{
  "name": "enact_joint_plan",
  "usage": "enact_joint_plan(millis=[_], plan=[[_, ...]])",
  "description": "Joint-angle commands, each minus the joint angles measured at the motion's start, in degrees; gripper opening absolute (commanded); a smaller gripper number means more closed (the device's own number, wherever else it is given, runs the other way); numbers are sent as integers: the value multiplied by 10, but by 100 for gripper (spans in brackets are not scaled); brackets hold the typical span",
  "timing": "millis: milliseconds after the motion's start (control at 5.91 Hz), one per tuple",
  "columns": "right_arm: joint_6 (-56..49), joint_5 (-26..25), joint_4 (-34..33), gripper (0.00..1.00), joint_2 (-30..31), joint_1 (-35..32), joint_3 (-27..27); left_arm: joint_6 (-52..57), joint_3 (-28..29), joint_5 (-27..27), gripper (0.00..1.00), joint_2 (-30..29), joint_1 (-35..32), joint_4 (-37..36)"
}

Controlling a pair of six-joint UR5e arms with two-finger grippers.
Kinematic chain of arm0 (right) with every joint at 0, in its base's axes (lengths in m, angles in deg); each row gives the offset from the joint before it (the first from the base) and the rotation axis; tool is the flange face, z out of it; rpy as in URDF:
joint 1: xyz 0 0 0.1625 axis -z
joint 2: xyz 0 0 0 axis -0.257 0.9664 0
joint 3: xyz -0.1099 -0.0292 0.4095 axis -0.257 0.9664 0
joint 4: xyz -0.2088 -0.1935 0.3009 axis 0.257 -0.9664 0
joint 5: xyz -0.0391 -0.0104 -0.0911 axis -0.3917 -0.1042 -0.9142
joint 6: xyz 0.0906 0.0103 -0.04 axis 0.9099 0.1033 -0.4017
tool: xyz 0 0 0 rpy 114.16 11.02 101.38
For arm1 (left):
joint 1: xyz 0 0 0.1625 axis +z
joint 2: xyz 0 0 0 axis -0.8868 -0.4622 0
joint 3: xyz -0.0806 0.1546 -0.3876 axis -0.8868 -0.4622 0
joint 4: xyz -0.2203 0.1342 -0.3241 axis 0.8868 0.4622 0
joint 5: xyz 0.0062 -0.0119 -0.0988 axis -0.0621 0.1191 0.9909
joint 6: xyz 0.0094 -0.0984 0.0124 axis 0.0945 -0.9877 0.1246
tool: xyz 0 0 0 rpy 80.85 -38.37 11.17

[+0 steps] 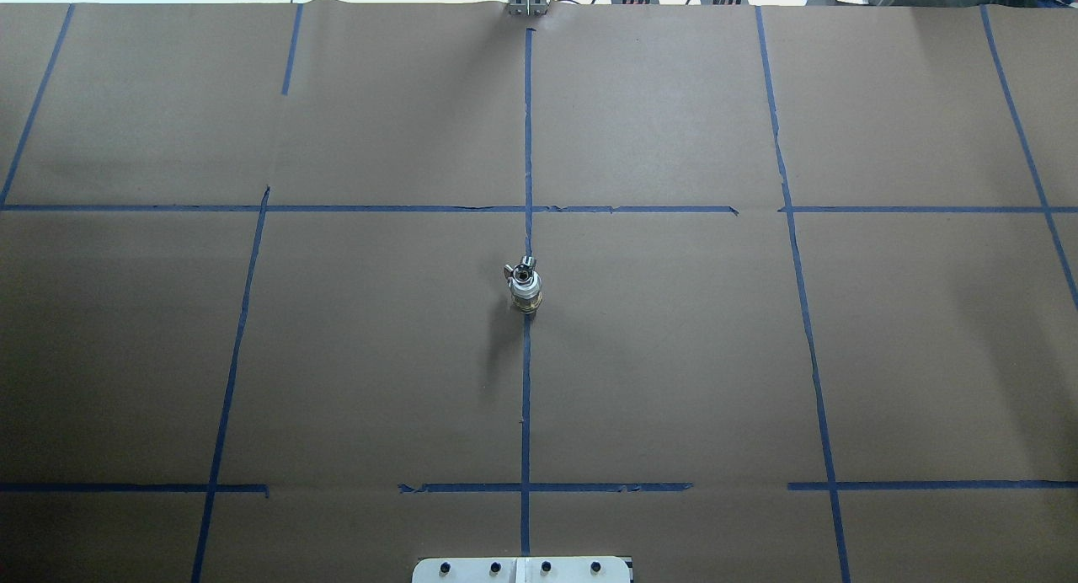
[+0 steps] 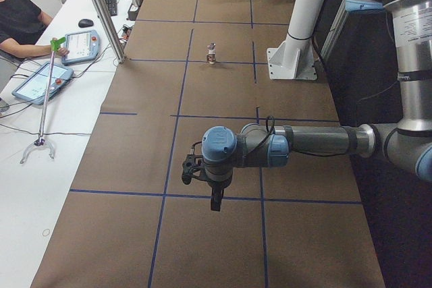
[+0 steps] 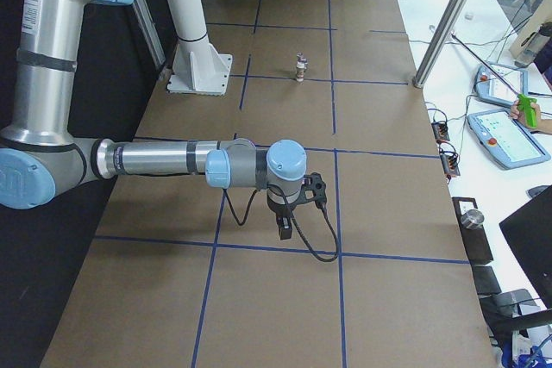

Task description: Assemble PPR valve and pipe with both arms

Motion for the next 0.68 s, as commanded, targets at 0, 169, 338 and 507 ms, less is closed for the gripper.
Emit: enact_joint_plan(millis=[0,169,338,507], plan=[[-9,-2,-4,100,2,-22,1,-8,-8,2,100,-12,0,-36],[-19,-8,-5,100,15,-27,-3,-2,-5,1,100,-10,0,-30],[-19,-21,-4,100,20,-25,-4,-5,-5,2,100,-10,0,-31],[-20,-27,-4,100,20,-25,-3,-6,-9,2,100,-19,0,-38]])
